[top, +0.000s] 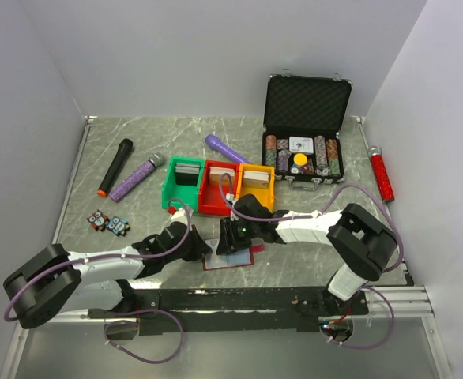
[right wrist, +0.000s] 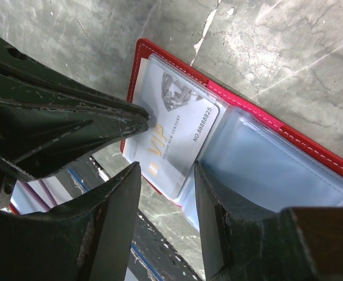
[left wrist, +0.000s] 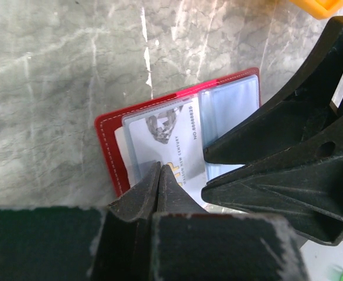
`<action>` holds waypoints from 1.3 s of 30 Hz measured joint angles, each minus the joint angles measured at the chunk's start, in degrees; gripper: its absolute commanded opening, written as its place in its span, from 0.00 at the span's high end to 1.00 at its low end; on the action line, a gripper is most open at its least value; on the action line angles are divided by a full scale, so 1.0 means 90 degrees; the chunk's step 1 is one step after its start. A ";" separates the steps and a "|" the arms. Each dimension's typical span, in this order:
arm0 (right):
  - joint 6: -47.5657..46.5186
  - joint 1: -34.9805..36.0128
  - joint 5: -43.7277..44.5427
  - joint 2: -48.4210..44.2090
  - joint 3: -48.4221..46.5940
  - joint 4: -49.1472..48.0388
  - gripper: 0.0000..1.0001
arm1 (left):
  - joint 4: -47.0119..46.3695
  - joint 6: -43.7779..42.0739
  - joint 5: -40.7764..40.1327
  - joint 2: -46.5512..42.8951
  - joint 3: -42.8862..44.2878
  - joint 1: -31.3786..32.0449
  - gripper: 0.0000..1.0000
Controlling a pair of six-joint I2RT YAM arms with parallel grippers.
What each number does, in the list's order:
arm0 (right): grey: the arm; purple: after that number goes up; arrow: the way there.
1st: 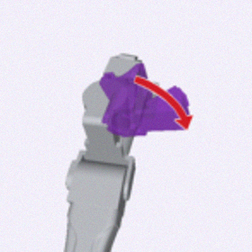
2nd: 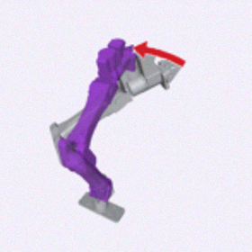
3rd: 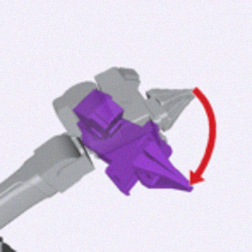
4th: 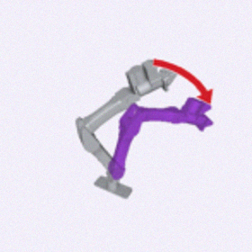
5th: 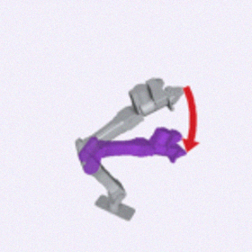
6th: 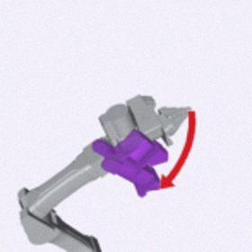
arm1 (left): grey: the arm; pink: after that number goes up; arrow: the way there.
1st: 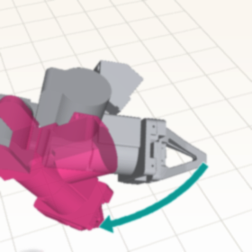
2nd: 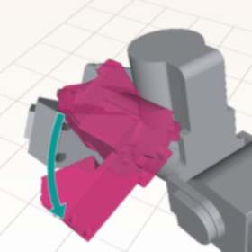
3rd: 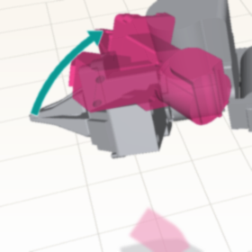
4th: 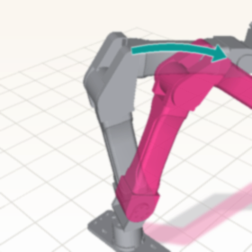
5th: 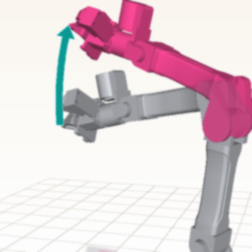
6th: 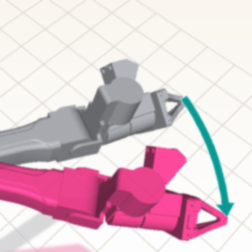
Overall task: Take the credit cards out of the card holder
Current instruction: Remove the credit card from the card holder.
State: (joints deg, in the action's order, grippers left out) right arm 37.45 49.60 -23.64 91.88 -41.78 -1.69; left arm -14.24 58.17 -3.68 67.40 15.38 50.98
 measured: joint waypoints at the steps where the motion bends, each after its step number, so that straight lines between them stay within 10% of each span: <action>1: 0.0000 0.0000 0.0000 0.0000 0.0005 -0.0005 0.50 | 0.0051 0.0000 -0.0029 -0.0034 0.0000 0.0000 0.99; 39: 0.0024 -0.0041 0.0002 0.0000 0.0015 -0.0022 0.49 | 0.0313 -0.0051 -0.0119 -0.0163 -0.0017 0.0000 0.99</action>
State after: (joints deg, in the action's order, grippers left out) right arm 37.67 49.23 -23.62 91.88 -41.65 -1.89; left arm -11.42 57.71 -4.75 65.93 15.22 50.98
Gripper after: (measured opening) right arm 0.507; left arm 0.021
